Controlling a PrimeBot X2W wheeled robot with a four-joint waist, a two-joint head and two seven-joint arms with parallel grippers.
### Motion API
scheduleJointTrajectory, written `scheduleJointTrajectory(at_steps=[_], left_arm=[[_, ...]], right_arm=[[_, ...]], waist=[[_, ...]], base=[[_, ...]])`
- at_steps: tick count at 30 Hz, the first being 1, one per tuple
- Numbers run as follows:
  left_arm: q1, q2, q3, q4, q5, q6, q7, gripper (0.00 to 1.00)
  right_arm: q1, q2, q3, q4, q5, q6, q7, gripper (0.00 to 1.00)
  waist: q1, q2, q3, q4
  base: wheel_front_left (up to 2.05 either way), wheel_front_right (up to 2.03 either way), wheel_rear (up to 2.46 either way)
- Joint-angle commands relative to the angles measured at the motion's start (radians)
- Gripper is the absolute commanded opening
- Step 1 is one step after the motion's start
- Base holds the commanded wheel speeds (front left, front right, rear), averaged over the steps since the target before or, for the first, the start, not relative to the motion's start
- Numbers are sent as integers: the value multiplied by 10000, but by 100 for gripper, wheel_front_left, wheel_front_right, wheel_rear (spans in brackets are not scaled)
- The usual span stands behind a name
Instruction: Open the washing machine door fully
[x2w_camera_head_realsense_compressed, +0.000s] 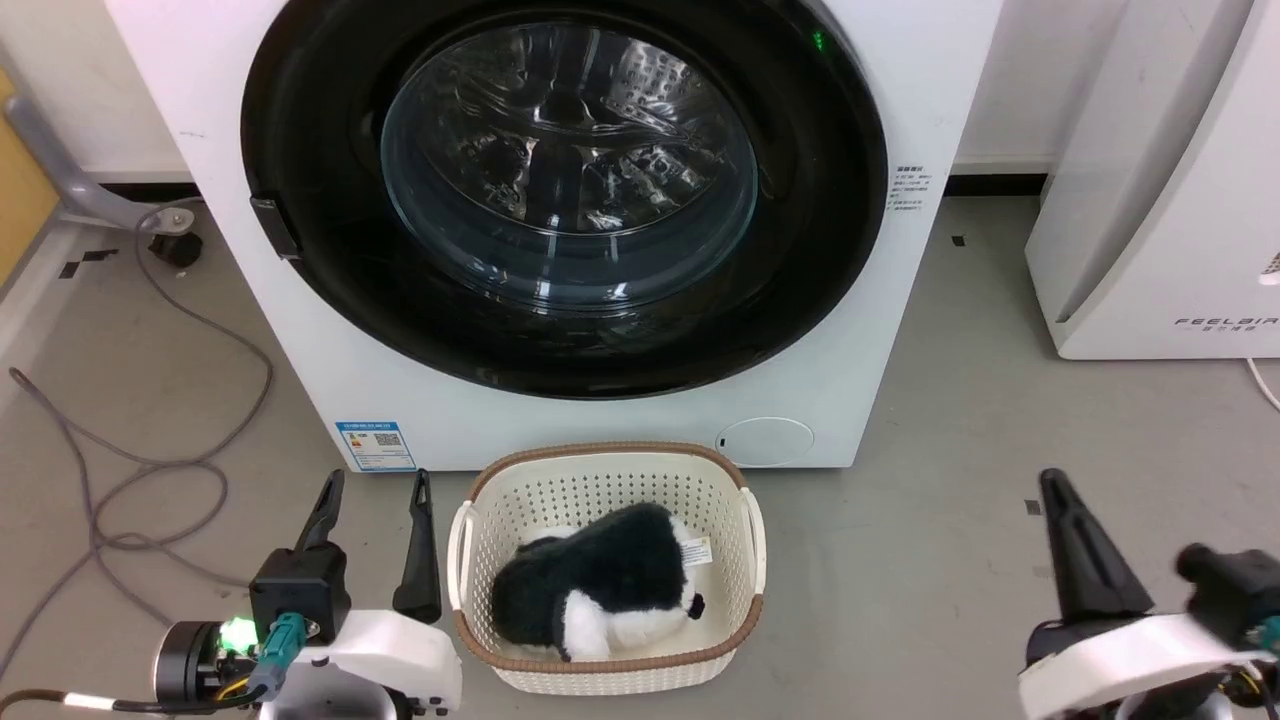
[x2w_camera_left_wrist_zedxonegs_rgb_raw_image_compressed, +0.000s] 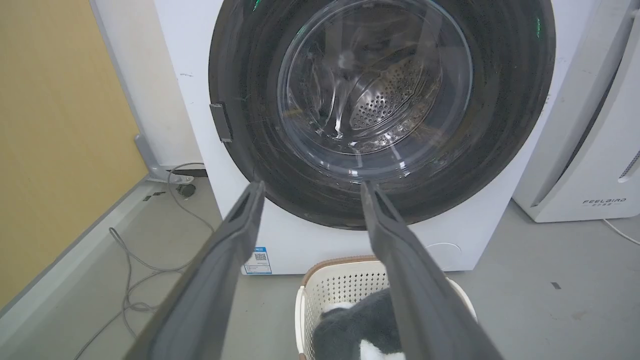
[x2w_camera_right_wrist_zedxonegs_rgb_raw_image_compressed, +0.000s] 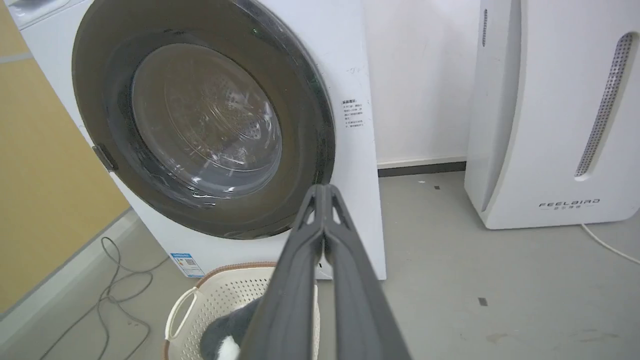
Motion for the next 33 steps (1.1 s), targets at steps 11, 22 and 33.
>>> scheduleJointTrajectory(at_steps=[11,22,33], left_arm=[[-397,4,-86,-150,-163,203,-308,100],[-1002,4,-166,-354,-272,328,-538,100],[-1691,4,-263,-599,-471,519,-788,100]], right_arm=[[-1290,0,-701,1327,3332,-3,-256,0],[-3439,-624,-1719,2734,6192,-4,537,0],[-6216,-1505,-1512,4126,7502,-5,400,0]], waist=[[0,0,417,61],[0,0,1394,279],[0,0,2621,642]], base=[[0,0,0],[0,0,0],[0,0,0]])
